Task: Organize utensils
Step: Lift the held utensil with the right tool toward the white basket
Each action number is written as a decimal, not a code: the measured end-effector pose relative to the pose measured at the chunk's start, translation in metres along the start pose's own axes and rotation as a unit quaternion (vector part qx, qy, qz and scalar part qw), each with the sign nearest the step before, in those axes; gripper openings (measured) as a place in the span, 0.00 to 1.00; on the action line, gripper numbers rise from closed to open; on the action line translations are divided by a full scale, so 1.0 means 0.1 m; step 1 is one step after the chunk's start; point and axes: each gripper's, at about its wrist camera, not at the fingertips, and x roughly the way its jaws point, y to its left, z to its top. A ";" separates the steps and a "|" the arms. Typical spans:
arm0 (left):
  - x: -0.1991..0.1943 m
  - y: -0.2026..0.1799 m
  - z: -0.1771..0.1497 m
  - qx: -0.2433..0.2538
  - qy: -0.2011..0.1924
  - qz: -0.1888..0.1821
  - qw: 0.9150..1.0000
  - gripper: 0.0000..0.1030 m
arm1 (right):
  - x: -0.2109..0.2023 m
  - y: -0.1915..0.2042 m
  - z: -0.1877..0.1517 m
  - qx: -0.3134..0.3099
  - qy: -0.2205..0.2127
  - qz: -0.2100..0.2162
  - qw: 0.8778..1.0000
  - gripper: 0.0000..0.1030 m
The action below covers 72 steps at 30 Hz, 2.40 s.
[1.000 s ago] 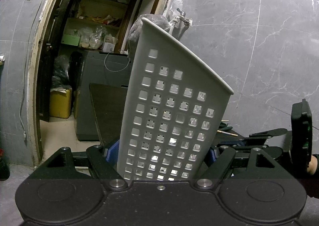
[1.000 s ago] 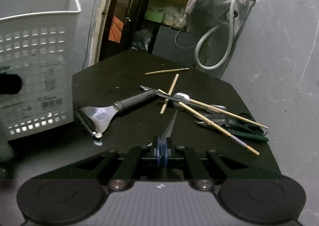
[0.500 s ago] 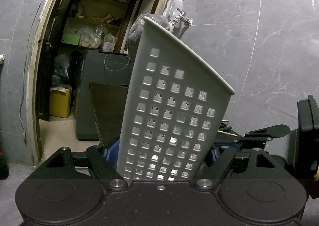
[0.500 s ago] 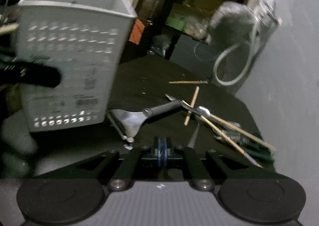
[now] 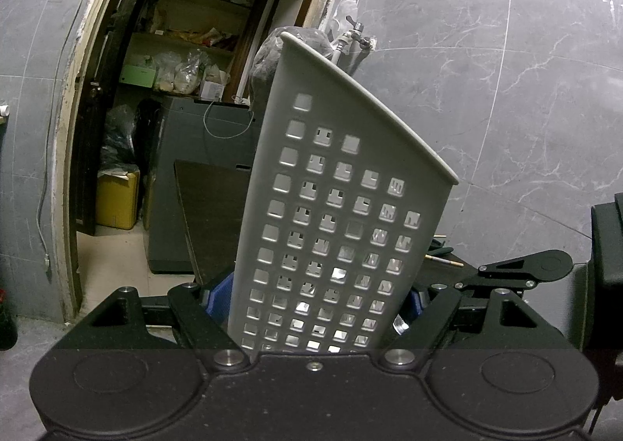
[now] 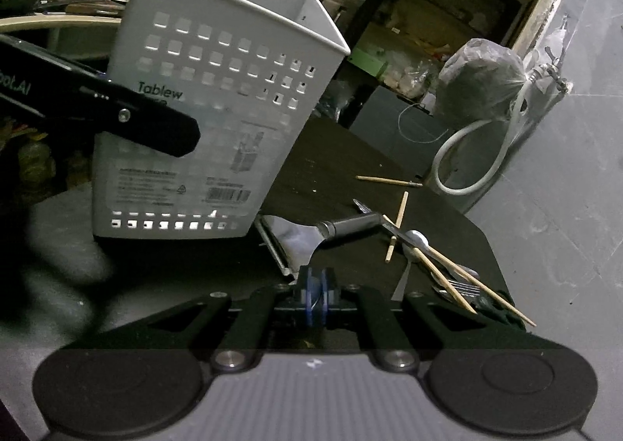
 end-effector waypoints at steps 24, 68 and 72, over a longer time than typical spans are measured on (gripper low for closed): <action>0.03 -0.01 0.00 -0.001 0.001 0.005 1.000 0.79 | 0.32 -0.83 -0.21 0.194 0.029 0.201 0.960 0.52; 0.05 -0.06 0.00 -0.006 -0.001 0.007 1.000 0.79 | -0.18 -0.38 -0.01 0.100 -0.008 0.048 0.994 0.05; 0.06 -0.08 0.00 -0.006 0.000 0.008 1.000 0.79 | -0.34 -0.52 0.11 0.122 -0.051 0.023 0.991 0.05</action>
